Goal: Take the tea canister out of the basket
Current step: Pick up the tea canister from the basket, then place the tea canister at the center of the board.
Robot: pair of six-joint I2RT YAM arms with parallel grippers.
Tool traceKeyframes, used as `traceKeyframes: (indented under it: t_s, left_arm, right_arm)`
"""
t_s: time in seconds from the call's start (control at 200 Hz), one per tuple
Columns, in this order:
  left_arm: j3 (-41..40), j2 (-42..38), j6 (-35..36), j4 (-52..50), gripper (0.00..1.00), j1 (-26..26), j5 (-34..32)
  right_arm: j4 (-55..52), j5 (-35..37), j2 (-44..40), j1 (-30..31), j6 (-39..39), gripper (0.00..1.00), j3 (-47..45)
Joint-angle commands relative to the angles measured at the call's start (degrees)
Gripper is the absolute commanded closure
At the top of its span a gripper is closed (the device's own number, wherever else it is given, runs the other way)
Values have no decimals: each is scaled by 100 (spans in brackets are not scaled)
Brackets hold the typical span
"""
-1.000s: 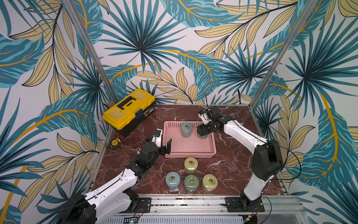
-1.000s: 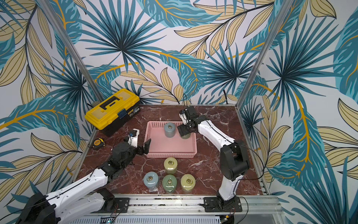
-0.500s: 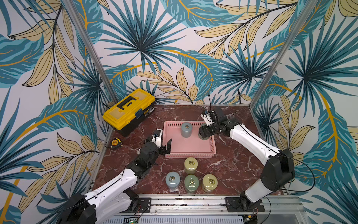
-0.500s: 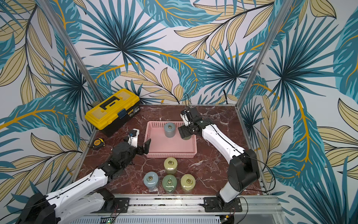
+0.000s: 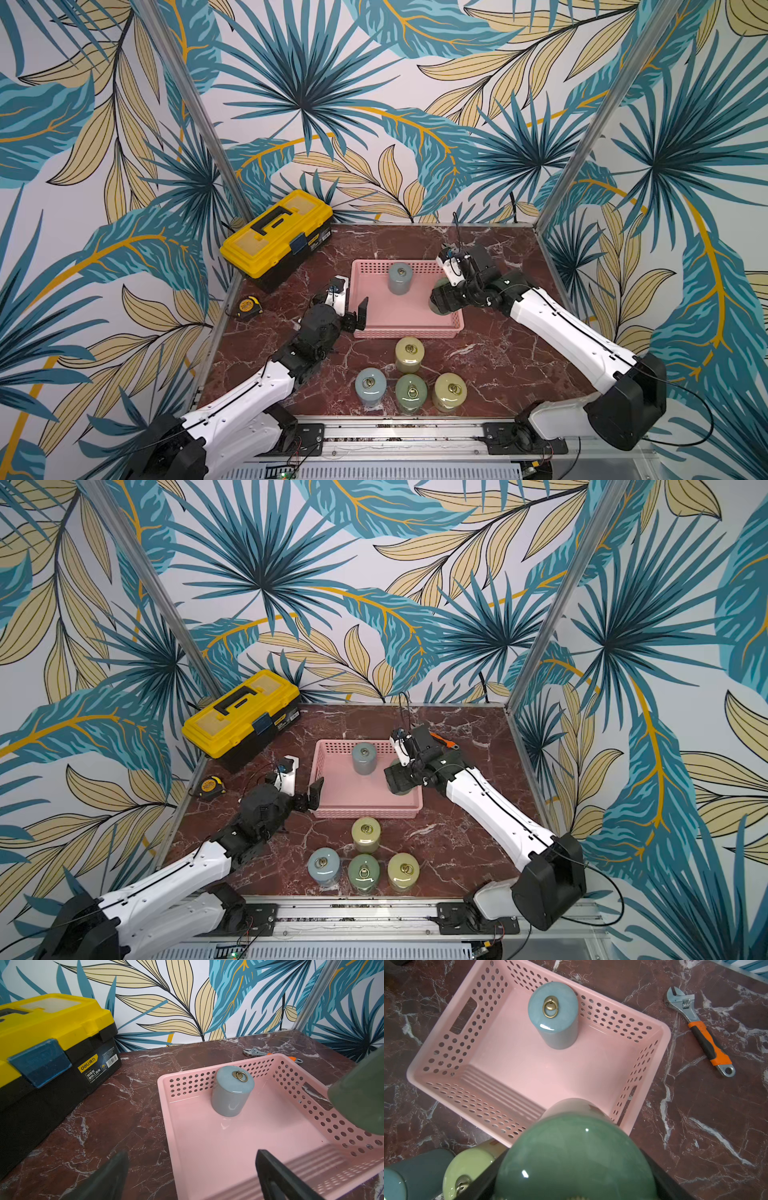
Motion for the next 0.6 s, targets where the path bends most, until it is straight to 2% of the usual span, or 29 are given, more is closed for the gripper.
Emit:
traceKeyframes:
  t_s: [0.0,0.591]
  left_arm:
    - [-111,-79,-36,36,0,33,-57]
    - [-111,-32,-44,48,0,30,-45]
  right_arm:
    - [57,151,-368,143,247,47,-148]
    - [-391,612,-1243,1057,898,47,-887]
